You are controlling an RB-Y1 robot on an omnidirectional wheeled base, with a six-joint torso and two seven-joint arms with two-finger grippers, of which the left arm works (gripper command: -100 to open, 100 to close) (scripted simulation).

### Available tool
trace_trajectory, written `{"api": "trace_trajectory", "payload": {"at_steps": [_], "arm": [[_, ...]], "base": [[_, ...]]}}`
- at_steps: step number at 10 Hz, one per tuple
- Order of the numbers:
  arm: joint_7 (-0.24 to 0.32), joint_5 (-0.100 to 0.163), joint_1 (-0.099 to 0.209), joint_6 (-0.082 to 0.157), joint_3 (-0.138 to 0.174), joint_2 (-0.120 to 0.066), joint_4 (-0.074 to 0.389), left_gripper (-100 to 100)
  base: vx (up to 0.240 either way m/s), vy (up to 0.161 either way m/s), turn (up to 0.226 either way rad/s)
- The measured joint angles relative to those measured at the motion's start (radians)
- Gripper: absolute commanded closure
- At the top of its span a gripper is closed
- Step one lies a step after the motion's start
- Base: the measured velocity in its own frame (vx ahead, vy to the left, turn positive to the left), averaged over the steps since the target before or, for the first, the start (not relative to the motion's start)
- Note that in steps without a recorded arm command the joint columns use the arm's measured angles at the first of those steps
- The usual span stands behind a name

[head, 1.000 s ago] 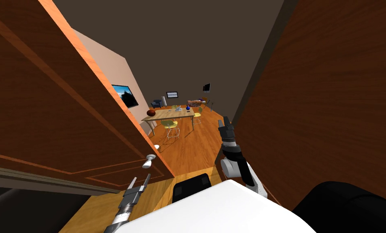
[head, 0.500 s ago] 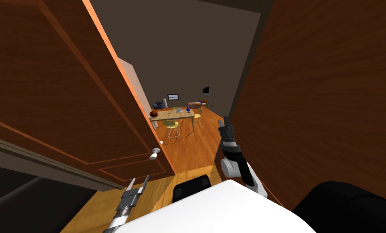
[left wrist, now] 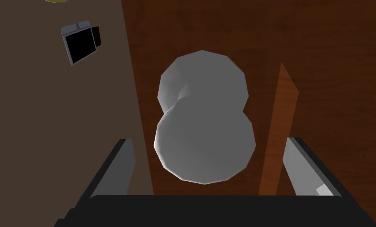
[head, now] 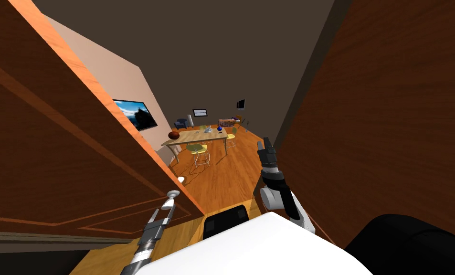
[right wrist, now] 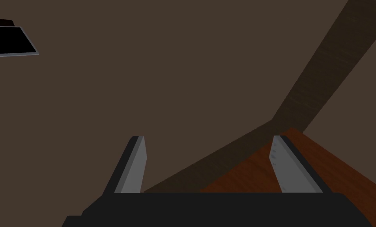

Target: Pull the door open

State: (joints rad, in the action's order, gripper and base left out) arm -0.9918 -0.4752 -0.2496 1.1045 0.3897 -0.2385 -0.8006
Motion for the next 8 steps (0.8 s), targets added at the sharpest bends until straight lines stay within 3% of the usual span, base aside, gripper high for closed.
{"api": "trace_trajectory", "payload": {"at_steps": [1, 2, 8], "arm": [[-0.003, 0.004, 0.008, -0.003, 0.004, 0.000, 0.009, -100], [-0.004, 0.005, 0.010, -0.003, 0.005, 0.000, 0.011, 100], [-0.004, 0.003, 0.008, -0.005, 0.003, 0.000, 0.011, 100]], "base": [[0.092, -0.016, -0.009], [-0.010, 0.005, 0.013], [-0.018, 0.005, -0.009]]}}
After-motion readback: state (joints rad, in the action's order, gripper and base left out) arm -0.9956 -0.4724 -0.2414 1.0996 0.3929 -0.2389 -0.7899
